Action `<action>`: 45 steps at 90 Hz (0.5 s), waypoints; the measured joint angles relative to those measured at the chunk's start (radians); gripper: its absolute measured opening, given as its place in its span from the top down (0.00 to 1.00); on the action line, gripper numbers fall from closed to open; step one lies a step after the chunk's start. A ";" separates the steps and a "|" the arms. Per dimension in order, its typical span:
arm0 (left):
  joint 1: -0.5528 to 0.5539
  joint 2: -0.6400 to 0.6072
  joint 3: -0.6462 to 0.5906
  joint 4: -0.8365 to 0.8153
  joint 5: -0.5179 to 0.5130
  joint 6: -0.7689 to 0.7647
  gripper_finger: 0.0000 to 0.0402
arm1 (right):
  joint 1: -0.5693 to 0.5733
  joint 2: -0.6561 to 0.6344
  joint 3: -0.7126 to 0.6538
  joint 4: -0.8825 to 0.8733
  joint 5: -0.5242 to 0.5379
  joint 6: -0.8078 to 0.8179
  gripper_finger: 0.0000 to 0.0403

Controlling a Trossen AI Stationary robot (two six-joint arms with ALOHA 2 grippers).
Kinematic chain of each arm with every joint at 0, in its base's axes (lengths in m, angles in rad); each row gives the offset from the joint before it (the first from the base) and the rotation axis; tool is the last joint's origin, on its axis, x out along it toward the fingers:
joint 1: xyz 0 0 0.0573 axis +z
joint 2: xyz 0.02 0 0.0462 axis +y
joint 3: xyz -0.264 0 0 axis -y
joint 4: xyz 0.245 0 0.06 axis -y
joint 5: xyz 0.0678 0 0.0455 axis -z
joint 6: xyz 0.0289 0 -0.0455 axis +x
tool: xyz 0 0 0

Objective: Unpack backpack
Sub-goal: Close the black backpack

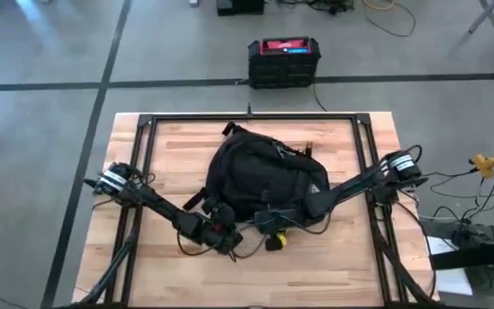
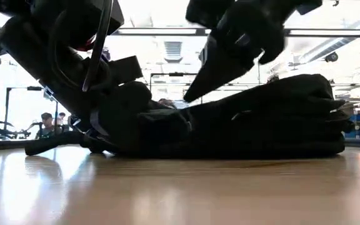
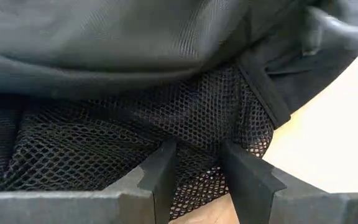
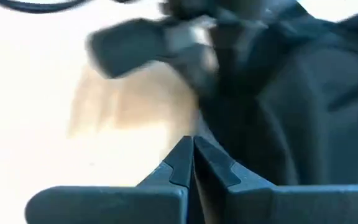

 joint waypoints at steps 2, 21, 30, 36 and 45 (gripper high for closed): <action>0.000 0.000 0.000 0.000 0.000 0.000 0.71 | 0.007 -0.003 0.000 -0.001 -0.016 -0.013 1.00; -0.002 0.001 0.000 0.005 -0.002 -0.002 0.71 | 0.033 0.003 -0.011 -0.009 -0.017 -0.032 1.00; -0.003 0.001 0.000 0.006 -0.002 -0.002 0.71 | 0.033 0.014 -0.012 -0.026 0.084 -0.029 0.98; -0.004 0.001 0.000 0.007 -0.002 -0.002 0.71 | 0.034 0.012 -0.012 -0.052 0.151 -0.030 0.94; -0.004 0.001 0.000 0.008 -0.002 -0.002 0.71 | 0.034 0.004 -0.012 -0.068 0.159 -0.035 0.83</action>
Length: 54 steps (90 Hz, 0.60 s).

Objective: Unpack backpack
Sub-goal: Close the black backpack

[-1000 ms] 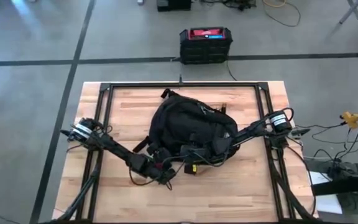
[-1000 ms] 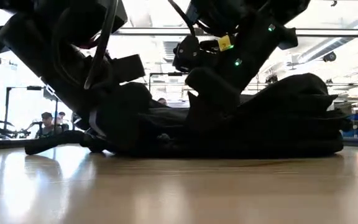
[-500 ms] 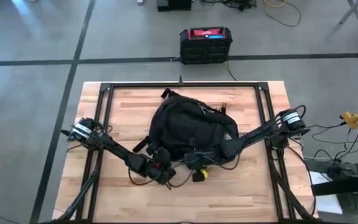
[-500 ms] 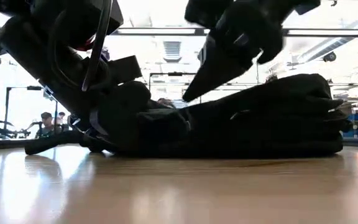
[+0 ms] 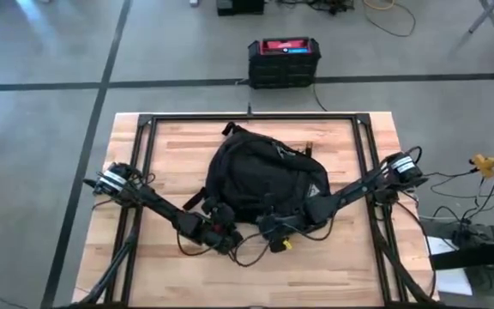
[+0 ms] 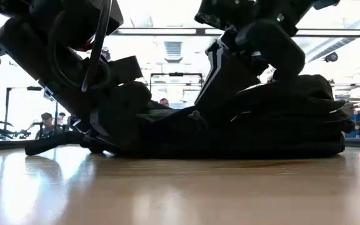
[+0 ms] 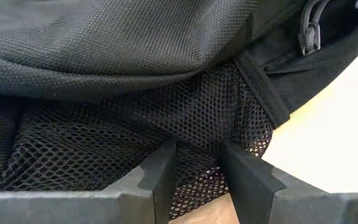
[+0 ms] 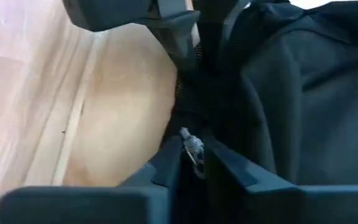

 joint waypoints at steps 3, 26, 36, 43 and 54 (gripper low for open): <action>0.000 0.000 0.000 0.000 0.000 0.000 0.71 | 0.002 -0.002 0.000 -0.002 0.000 -0.008 0.79; 0.000 0.000 -0.001 0.009 -0.008 0.000 0.71 | -0.022 0.058 -0.003 0.001 -0.008 -0.081 0.48; 0.000 0.000 -0.001 0.011 -0.008 -0.001 0.71 | -0.040 0.105 0.001 0.040 -0.021 -0.105 0.47; -0.001 0.000 -0.001 0.011 -0.008 -0.001 0.71 | -0.051 0.122 0.002 0.051 -0.022 -0.104 0.53; -0.006 0.000 -0.001 0.007 -0.010 -0.001 0.71 | -0.055 0.120 0.002 0.037 -0.021 -0.088 0.73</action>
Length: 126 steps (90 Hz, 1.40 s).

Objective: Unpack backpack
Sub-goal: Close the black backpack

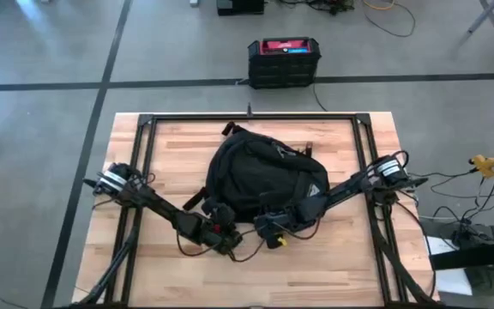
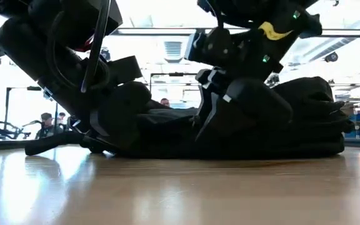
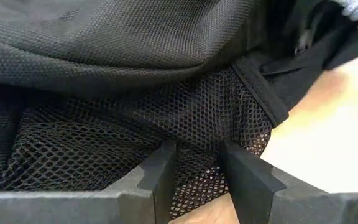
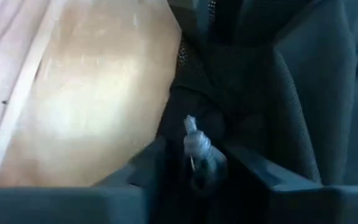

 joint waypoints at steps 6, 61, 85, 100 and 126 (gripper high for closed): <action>-0.001 0.000 0.000 -0.007 0.000 -0.001 0.71 | 0.004 -0.015 0.000 -0.018 -0.001 0.018 0.89; -0.005 -0.003 0.002 -0.114 -0.005 -0.032 0.71 | 0.078 -0.130 -0.002 -0.163 -0.018 0.151 0.99; -0.005 -0.015 0.003 -0.266 0.005 -0.082 0.71 | 0.160 -0.255 -0.002 -0.256 -0.022 0.258 1.00; -0.005 -0.031 0.003 -0.355 0.008 -0.085 0.71 | 0.241 -0.356 -0.002 -0.382 -0.026 0.388 1.00; -0.007 -0.060 0.001 -0.581 0.045 -0.085 0.71 | 0.387 -0.451 -0.006 -0.855 0.150 0.777 1.00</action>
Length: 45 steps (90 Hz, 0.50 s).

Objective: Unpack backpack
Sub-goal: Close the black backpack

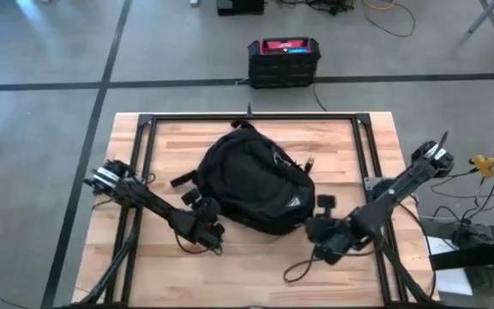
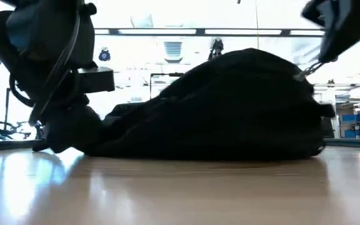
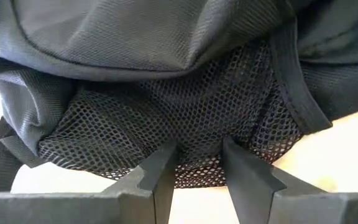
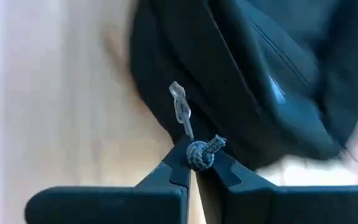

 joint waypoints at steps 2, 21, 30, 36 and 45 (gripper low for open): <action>0.000 -0.004 0.000 -0.013 0.008 0.000 0.71 | 0.008 -0.004 -0.001 -0.023 0.017 0.032 1.00; -0.001 -0.153 0.002 -0.058 0.078 0.102 0.71 | 0.019 0.002 -0.026 0.158 0.078 0.009 1.00; -0.013 -0.277 0.031 -0.002 0.066 0.188 0.71 | 0.004 0.034 -0.030 0.318 0.076 -0.086 1.00; -0.024 -0.355 0.037 0.095 0.063 0.271 0.71 | -0.003 0.052 -0.031 0.418 0.076 -0.143 1.00; -0.046 -0.435 0.032 0.393 0.060 0.462 0.71 | -0.015 0.077 -0.031 0.555 0.075 -0.216 1.00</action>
